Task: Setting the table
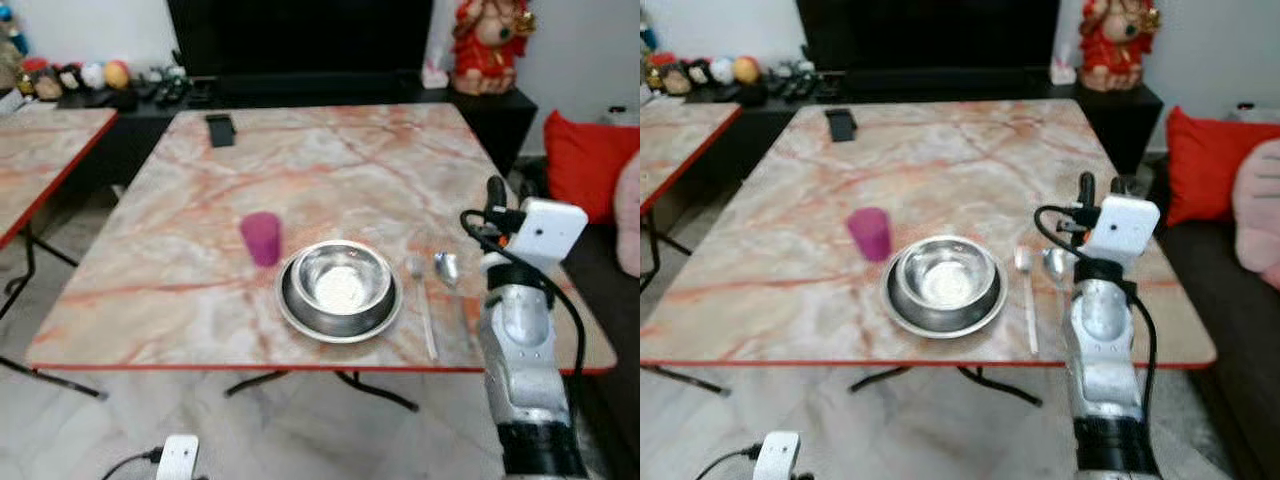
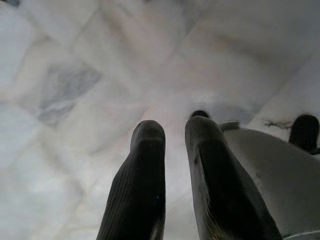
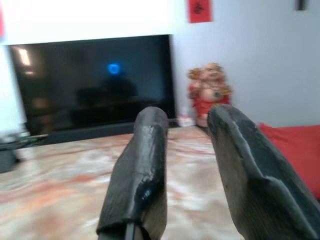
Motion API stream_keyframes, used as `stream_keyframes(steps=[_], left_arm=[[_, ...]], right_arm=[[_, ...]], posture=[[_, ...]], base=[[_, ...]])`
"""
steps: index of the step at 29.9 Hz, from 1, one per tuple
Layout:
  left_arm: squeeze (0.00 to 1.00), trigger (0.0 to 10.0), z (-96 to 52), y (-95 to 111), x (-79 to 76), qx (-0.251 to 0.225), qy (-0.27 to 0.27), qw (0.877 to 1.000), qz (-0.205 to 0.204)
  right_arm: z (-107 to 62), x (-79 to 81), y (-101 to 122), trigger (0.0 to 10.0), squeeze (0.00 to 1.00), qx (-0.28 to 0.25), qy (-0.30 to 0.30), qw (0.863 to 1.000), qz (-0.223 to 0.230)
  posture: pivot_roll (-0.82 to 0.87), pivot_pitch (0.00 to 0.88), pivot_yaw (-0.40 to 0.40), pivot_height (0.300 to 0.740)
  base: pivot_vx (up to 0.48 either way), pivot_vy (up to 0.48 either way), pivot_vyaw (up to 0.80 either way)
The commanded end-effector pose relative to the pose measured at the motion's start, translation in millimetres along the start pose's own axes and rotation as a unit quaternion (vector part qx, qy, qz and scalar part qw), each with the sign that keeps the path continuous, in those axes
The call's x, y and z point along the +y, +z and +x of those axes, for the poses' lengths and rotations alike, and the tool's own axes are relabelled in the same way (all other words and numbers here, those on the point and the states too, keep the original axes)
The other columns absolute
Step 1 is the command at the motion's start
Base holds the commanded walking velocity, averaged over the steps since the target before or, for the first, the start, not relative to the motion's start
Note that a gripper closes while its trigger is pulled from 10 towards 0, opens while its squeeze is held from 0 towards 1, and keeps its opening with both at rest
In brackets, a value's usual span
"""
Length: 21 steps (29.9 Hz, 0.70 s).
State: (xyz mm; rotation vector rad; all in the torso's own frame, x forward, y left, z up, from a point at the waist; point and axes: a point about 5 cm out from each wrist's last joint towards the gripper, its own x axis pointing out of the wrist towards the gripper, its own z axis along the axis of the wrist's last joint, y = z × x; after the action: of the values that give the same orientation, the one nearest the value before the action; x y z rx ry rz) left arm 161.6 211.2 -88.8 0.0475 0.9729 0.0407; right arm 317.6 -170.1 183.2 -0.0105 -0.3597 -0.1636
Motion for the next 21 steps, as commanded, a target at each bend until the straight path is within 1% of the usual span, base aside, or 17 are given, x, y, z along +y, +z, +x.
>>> stream_keyframes(steps=[1, 3, 5, 7, 8, 10, 16, 17, 21], left_arm=[[0.0, 10.0, 1.1, 4.1, -2.7, -0.006, 0.0, 1.0, 0.004], [0.0, 10.0, 2.0, 7.9, -2.9, -0.008, 0.002, 1.0, 0.005], [0.0, 10.0, 3.6, 18.1, 0.5, -0.017, 0.004, 1.0, 0.005], [0.0, 10.0, 4.4, 23.4, 2.0, -0.02, 0.006, 1.0, 0.004], [0.0, 10.0, 5.1, 29.4, 4.1, -0.026, 0.009, 1.0, 0.002], [0.0, 10.0, 5.4, 33.5, 6.6, -0.03, 0.011, 1.0, 0.002], [0.0, 10.0, 4.4, 33.4, 14.9, -0.026, 0.02, 0.999, 0.001], [0.0, 10.0, 4.2, 33.4, 15.9, -0.026, 0.02, 0.999, -0.001], [0.0, 10.0, 4.1, 34.2, 16.8, -0.028, 0.02, 0.999, -0.002]], right_arm=[[-1.0, -3.9, 1.2, 10.0, 0.0, -0.006, -0.002, 1.0, -0.01], [-2.7, 0.6, 0.0, 10.0, 0.0, -0.01, 0.009, 1.0, -0.011], [-2.8, 2.1, -0.4, 10.0, 0.0, -0.011, 0.007, 1.0, -0.011], [-2.1, 2.0, -0.6, 10.0, 0.0, -0.01, 0.005, 1.0, -0.008], [-0.3, 5.7, 1.2, 10.0, 0.0, -0.015, 0.019, 1.0, -0.002], [0.4, 8.5, 1.7, 10.0, 0.0, -0.016, 0.024, 1.0, -0.004], [0.7, 10.8, 5.1, 10.0, 0.0, -0.028, 0.025, 0.999, 0.003], [1.5, 11.0, 6.9, 10.0, 0.0, -0.032, 0.031, 0.999, -0.004], [2.6, 10.5, 7.6, 10.0, 0.0, -0.034, 0.035, 0.999, -0.007]], posture=[[-0.05, 0.0, 0.033, 0.74], [-0.04, 0.0, 0.031, 0.74], [-0.04, 0.0, 0.033, 0.74], [-0.03, 0.0, 0.031, 0.74], [-0.02, 0.0, 0.031, 0.74], [-0.02, 0.0, 0.031, 0.74], [-0.04, 0.0, 0.045, 0.74], [-0.04, 0.0, 0.047, 0.74], [-0.04, 0.0, 0.05, 0.74]], base=[[0.0, 0.42, 0.0], [0.0, 0.416, 0.0], [0.0, 0.42, 0.66], [0.0, 0.418, 0.79], [0.0, 0.416, 0.44], [0.0, 0.418, 0.22], [0.0, 0.419, 0.0], [0.0, 0.42, 0.0], [0.0, 0.411, 0.79]])
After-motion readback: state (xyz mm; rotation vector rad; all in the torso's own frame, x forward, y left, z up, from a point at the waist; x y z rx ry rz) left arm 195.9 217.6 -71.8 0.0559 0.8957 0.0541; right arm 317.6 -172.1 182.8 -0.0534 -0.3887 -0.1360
